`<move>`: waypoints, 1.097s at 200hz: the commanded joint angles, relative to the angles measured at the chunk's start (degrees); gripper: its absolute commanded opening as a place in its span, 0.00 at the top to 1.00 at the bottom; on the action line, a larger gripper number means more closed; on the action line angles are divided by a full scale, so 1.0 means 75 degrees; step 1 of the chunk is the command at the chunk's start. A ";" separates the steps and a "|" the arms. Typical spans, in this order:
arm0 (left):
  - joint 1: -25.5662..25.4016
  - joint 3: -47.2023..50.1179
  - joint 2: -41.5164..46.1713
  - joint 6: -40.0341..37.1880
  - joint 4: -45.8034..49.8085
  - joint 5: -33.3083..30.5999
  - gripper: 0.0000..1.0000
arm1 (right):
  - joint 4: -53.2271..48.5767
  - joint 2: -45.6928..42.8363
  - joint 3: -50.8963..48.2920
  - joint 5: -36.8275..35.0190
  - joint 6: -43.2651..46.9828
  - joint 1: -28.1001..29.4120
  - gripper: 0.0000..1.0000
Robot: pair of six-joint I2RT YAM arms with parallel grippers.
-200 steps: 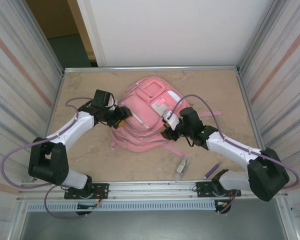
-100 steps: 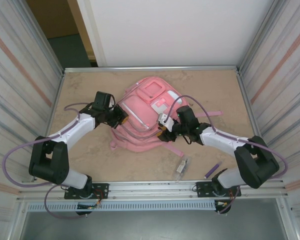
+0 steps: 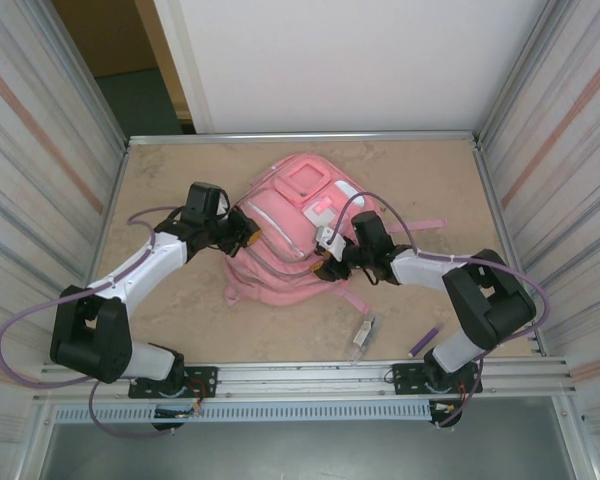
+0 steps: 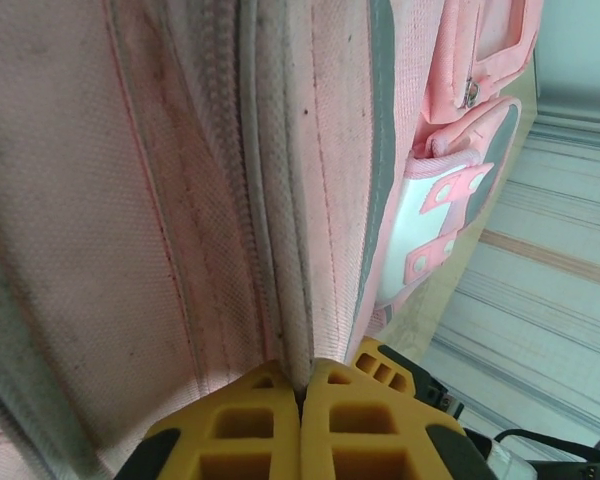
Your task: Pack the student bag
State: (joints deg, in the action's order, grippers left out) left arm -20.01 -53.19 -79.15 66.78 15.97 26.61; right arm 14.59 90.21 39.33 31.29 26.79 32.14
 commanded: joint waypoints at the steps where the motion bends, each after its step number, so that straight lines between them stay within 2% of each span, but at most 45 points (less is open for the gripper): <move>1: -0.0250 -0.0149 0.0197 0.0105 -0.0395 0.0875 1.00 | 0.0377 0.0135 0.0015 -0.0147 0.0461 0.0271 0.53; 15: -0.0268 -0.0139 0.0260 0.0054 -0.0312 0.0786 1.00 | 0.0421 0.0097 -0.0045 -0.0244 0.0553 0.0352 0.59; 49: -0.0262 -0.0054 0.0290 0.0073 -0.0324 0.0753 1.00 | 0.0356 -0.0319 -0.0100 -0.0127 0.0348 0.0583 0.84; 66: -0.0262 0.0008 0.0288 0.0102 -0.0389 0.0741 1.00 | 0.0073 -0.0507 -0.0028 0.0114 0.0201 0.0598 0.92; 98: -0.0262 0.0151 0.0314 0.0122 -0.0474 0.0641 1.00 | -0.0588 -0.0733 0.0318 0.0243 -0.0372 0.0878 0.96; 109: -0.0262 0.0194 0.0316 0.0125 -0.0490 0.0580 1.00 | -0.1304 -0.0639 0.0700 0.0000 -0.0777 0.1073 0.96; 117: -0.0262 0.0223 0.0313 0.0190 -0.0514 0.0593 1.00 | -0.2035 -0.0485 0.1190 -0.0318 -0.1179 0.1254 1.00; 139: -0.0314 0.0363 0.0396 0.0417 -0.0673 0.0586 1.00 | -0.2830 -0.0075 0.1719 -0.0978 -0.2364 0.1930 1.00; 167: -0.0431 0.0382 0.0395 0.0397 -0.0683 0.0380 1.00 | -0.2039 0.0314 0.1736 -0.0576 -0.4201 0.2474 0.96; 185: -0.0466 0.0377 0.0284 0.0379 -0.0688 0.0491 1.00 | -0.1482 0.0537 0.1763 -0.0495 -0.4934 0.2715 0.91; 199: -0.0484 0.0439 0.0238 0.0240 -0.0685 0.0445 1.00 | -0.1134 0.0521 0.1657 -0.0328 -0.5065 0.2746 0.88; 219: -0.0484 0.0471 0.0202 -0.0261 -0.0548 0.0458 0.94 | -0.1278 0.0073 0.1325 -0.0334 -0.4294 0.2669 0.80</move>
State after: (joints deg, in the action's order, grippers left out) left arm -21.71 -50.11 -77.82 68.29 13.32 25.43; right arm 0.05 93.71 50.24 24.88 -5.89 51.46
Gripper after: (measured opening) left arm 0.046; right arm 0.164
